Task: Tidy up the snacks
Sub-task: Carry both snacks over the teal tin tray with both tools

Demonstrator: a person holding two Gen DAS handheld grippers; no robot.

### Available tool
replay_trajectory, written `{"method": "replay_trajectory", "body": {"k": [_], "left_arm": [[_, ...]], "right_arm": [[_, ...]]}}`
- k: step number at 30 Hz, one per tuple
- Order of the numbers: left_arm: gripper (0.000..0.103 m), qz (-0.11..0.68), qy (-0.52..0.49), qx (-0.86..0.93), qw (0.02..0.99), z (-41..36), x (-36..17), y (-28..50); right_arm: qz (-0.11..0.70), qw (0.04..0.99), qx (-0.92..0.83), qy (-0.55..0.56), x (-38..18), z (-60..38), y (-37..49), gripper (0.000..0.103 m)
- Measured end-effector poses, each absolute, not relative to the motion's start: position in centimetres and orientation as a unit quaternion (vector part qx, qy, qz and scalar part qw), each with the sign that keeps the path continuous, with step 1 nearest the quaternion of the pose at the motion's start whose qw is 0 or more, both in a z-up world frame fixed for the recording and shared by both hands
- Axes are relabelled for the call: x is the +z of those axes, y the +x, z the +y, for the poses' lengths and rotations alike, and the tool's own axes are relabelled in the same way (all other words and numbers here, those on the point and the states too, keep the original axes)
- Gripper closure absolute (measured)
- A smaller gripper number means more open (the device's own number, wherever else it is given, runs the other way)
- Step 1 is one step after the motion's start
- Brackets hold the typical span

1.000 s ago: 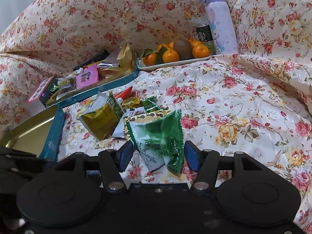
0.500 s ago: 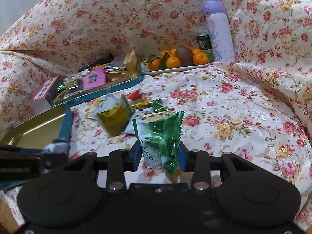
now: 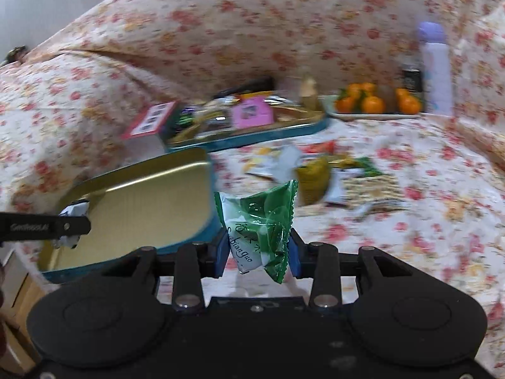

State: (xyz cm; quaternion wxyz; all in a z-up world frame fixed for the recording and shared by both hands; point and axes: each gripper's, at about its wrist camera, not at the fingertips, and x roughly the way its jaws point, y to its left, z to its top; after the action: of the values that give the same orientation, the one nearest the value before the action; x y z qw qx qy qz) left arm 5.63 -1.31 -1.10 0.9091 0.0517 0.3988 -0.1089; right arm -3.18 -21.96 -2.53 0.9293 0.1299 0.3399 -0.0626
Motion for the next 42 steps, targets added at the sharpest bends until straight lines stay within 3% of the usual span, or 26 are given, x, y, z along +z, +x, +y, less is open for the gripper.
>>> {"method": "replay_trajectory", "body": {"k": [18,42], "left_arm": [[0.060,0.426,-0.010,-0.030,0.904,7.2,-2.0,7.6],[0.058,0.443,-0.024,-0.059,0.894,7.2,-2.5,7.7]], "right_arm": [[0.345,0.932,0.043,0.101,-0.6,-11.5,2.8,0.063],[0.385,0.919,0.022,0.086,-3.2,-8.3,5.5,0.063]]}}
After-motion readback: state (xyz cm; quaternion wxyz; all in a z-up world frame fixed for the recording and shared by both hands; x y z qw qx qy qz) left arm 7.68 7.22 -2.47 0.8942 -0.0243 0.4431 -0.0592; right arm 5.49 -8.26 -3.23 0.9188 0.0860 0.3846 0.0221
